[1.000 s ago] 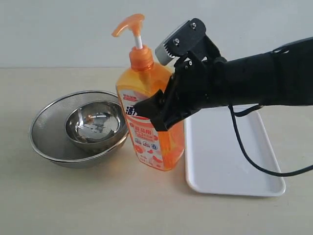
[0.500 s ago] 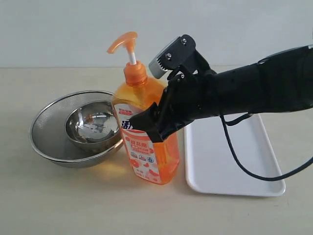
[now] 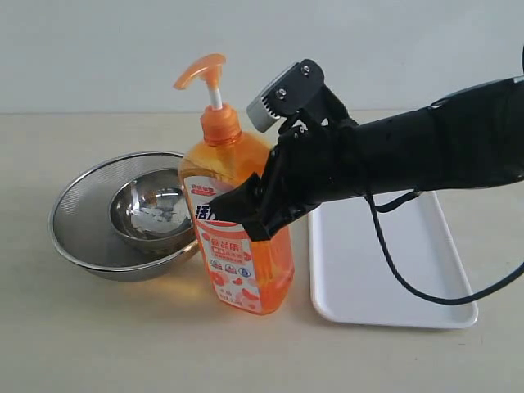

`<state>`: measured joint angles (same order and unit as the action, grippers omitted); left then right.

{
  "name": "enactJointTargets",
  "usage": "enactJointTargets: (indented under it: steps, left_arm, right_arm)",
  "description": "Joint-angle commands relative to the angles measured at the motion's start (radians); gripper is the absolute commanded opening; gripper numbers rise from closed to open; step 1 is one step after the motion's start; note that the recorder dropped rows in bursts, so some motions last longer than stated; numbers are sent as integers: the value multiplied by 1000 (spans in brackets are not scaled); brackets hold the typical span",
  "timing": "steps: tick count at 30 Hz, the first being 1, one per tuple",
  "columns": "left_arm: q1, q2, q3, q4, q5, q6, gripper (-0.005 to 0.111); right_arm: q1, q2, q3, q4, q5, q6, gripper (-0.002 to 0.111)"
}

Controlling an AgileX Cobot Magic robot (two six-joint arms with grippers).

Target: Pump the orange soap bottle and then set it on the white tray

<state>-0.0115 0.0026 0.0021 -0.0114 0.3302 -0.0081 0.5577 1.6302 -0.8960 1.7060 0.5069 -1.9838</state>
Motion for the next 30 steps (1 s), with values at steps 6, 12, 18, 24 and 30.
enactJointTargets:
  steps: [6,12,18,24,30]
  left_arm:
    - [2,-3,-2,3,-16,-4,33]
    - [2,-3,-2,3,-16,-4,33]
    - [2,-3,-2,3,-16,-4,33]
    - [2,-3,-2,3,-16,-4,33]
    - [2,-3,-2,3,-16,-4,33]
  right_arm:
    - [-1,-23,-24,29,46,58,38]
    - [-1,-23,-24,-8,72,92,53]
    - [-1,-23,-24,-31,84,129,78]
    - [-1,-23,-24,-88,84,183,82]
    - [-1,-23,-24,-108,85,195,82]
